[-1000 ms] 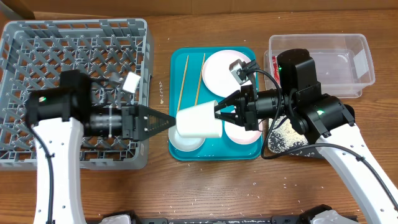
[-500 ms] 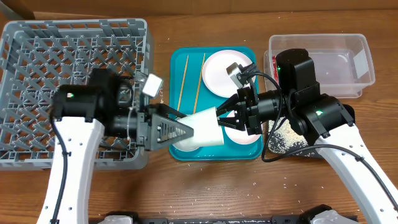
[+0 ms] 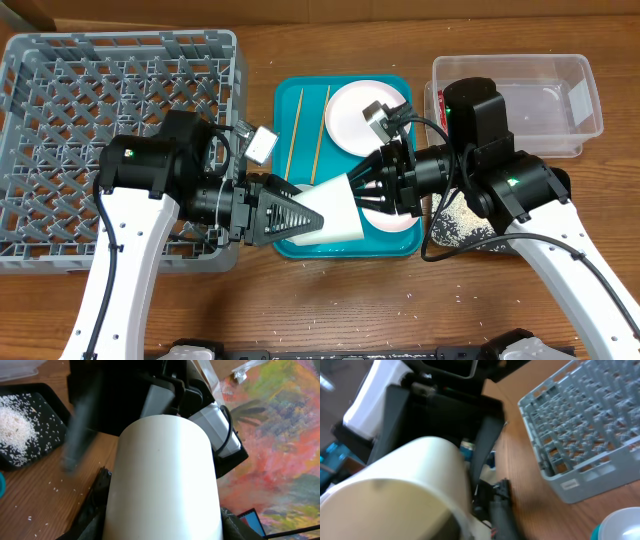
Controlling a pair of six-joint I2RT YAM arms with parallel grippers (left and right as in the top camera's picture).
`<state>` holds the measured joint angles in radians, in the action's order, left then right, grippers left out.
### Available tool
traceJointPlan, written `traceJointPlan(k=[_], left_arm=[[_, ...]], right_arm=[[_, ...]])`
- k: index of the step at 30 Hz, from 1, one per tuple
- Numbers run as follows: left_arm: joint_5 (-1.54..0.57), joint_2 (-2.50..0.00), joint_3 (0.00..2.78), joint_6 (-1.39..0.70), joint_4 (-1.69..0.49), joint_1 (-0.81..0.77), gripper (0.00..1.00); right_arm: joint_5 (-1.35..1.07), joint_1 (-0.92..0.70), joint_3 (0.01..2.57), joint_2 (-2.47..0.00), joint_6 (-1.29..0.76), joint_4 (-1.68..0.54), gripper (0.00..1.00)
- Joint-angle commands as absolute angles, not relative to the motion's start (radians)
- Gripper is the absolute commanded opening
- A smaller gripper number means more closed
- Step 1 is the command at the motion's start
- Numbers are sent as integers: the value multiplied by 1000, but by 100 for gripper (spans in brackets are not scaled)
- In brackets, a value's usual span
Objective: Sort waste into correct bins and load items into the dishwasher
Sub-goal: 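Hand the white cup from the right gripper to the left gripper, then place the white cup in the dish rack with the left gripper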
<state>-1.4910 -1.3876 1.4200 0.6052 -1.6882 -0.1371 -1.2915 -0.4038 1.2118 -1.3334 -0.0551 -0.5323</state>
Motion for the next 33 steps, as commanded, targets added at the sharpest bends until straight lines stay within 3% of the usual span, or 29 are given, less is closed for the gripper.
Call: traceJointPlan(k=[1,2,3,11,12,16,18,24,33], left_arm=[[-1473,-1374,1427,692,-1690,-127,51],[-1431,-1374,1427,692,-1690,-112,45],[-1385,-1374,1427,680,-1690,-93,40],[-1016,-1374,1427,424,-1634,229,38],[-952,-1374,1427,366,-1618,278,38],[-545,-1374,1427,89,-1535,528,38],[-418,-1374,1426,-7,-1510,588,36],[-226,-1374,1357,-160,-1395,641,43],[-118,-1374,1153,-263,-1178,641,52]], right_arm=[[-1266,-393,1232,-1329,-52,-527,80],[-1266,-384,1232,-1327,-54,-528,96],[-1266,-369,1232,-1324,-56,-528,100],[-1225,-218,1232,-1273,-186,-557,100],[-1175,-215,1232,-1269,-204,-587,100],[-564,-215,1232,-1269,-433,-870,100],[-439,-215,1232,-1270,-446,-934,100],[-427,-215,1232,-1270,-439,-1005,100],[-427,-215,1232,-1270,-439,-1029,100]])
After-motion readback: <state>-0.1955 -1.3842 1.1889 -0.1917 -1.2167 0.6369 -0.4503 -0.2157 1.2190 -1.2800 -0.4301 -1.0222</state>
